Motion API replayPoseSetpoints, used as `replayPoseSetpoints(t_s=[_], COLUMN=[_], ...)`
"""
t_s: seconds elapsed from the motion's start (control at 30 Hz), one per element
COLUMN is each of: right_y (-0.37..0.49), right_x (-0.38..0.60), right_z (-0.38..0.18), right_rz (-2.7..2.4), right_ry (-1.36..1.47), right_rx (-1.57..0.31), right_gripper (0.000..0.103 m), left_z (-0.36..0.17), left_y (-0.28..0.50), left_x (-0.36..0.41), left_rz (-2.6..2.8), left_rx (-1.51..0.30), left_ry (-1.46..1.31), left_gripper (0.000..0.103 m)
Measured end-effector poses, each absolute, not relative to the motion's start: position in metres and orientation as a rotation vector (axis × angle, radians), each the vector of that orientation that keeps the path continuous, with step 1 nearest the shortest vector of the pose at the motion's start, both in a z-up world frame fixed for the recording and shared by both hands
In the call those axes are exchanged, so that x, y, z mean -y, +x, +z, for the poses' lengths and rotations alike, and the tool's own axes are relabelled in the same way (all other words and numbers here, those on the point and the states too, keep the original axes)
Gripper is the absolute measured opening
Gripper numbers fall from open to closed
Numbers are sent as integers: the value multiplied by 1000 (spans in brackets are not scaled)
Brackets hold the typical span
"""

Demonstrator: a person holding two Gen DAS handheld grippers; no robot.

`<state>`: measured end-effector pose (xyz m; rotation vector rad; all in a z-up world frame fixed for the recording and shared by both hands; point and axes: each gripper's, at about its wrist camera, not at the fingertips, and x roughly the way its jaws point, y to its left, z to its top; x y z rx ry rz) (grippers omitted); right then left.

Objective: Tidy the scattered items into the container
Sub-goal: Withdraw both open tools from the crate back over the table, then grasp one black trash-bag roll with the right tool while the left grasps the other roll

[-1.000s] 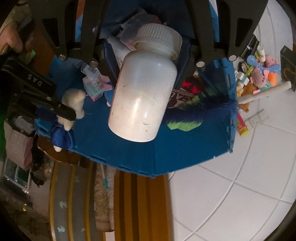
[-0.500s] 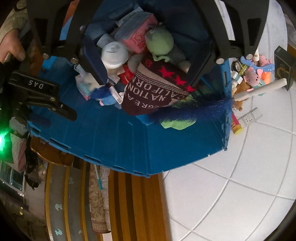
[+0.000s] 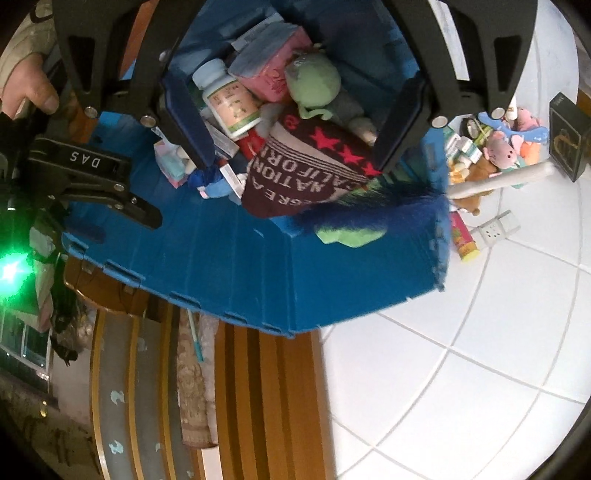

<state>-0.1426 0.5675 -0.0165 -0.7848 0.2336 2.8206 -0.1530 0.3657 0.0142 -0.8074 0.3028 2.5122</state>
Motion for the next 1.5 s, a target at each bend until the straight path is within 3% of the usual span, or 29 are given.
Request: replayPoseSetpoints(t_s=[0.2, 0.33, 0.8, 1.13, 1.5], right_y=[-140, -139, -138, -162, -231], right_x=[-532, -488, -294, -155, -108], right_z=[6, 24, 45, -3, -91], right_rz=[2897, 2980, 3186, 3232, 3112], right_ry=[-739, -699, -710, -925, -1312], right_rx=[-192, -142, 31, 79, 144], right_gripper=[103, 103, 103, 103, 103], left_z=[24, 28, 1, -51, -117], left_y=[-144, -138, -133, -132, -171], left_x=[-303, -257, -54, 84, 132], left_rz=[2624, 2704, 2908, 2984, 2942], left_rx=[-227, -178, -10, 46, 116], left_ry=[-776, -763, -900, -1100, -1368], left_gripper=[89, 99, 99, 99, 99])
